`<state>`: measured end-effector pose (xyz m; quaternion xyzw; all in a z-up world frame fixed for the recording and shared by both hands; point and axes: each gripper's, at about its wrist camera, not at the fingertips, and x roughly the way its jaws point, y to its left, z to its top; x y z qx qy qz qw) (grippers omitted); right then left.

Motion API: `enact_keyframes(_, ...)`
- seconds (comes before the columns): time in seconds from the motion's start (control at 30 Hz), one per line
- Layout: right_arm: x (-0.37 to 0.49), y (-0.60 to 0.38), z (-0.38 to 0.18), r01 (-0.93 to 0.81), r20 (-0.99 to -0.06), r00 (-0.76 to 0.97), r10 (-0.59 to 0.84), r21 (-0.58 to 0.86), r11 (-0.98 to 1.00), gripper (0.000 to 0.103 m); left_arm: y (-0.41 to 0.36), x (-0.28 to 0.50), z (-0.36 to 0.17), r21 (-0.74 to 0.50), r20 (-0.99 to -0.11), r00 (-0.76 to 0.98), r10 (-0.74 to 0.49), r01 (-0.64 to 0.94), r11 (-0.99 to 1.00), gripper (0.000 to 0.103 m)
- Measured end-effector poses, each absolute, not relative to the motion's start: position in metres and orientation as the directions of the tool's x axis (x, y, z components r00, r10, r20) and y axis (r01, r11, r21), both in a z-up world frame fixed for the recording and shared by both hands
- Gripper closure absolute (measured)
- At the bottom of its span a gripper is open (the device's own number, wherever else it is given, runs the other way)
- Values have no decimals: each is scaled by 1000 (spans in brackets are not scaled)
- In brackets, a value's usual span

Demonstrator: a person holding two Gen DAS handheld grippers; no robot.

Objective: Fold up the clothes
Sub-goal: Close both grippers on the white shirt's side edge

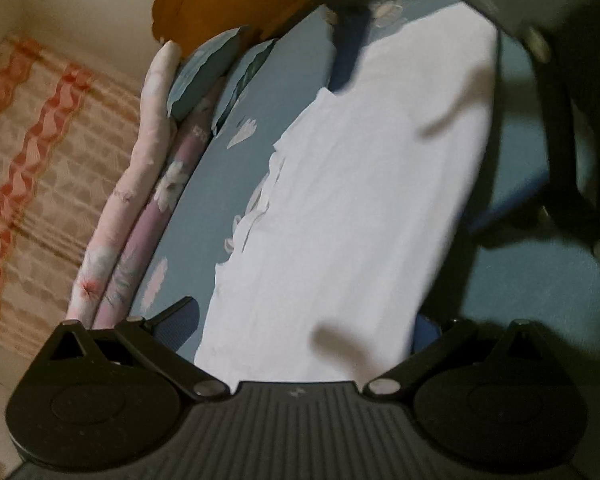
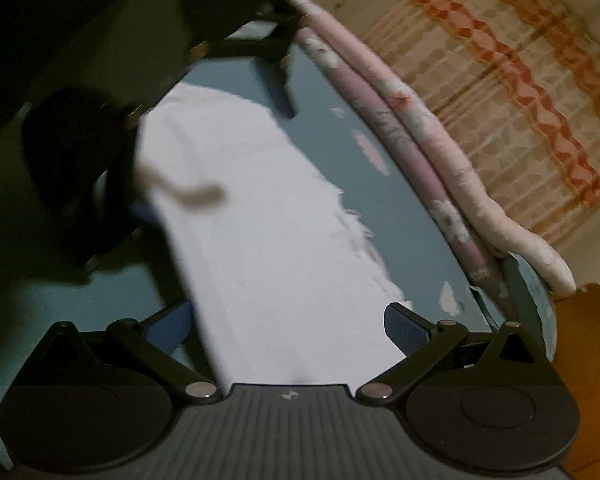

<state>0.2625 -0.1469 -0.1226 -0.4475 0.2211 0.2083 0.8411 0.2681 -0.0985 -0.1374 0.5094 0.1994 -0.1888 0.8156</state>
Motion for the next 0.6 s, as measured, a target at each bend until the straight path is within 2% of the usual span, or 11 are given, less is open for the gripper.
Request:
enact_keyframes(0.13,270,-153,-129,-536,-566,815,121,-660,526,0,-85,269,-140,759,-531,844,-77,515,398,1)
enact_keyframes(0.43,278,-237,-134,-423,-545,835,-84,-731,535,0,-45,277,-143,726,-551,833,-47,507,465,0)
enact_keyframes(0.6,283,-231,-136,-415,-531,844,-79,-738,532,1,-46,287,-140,697,-583,810,-57,536,476,0)
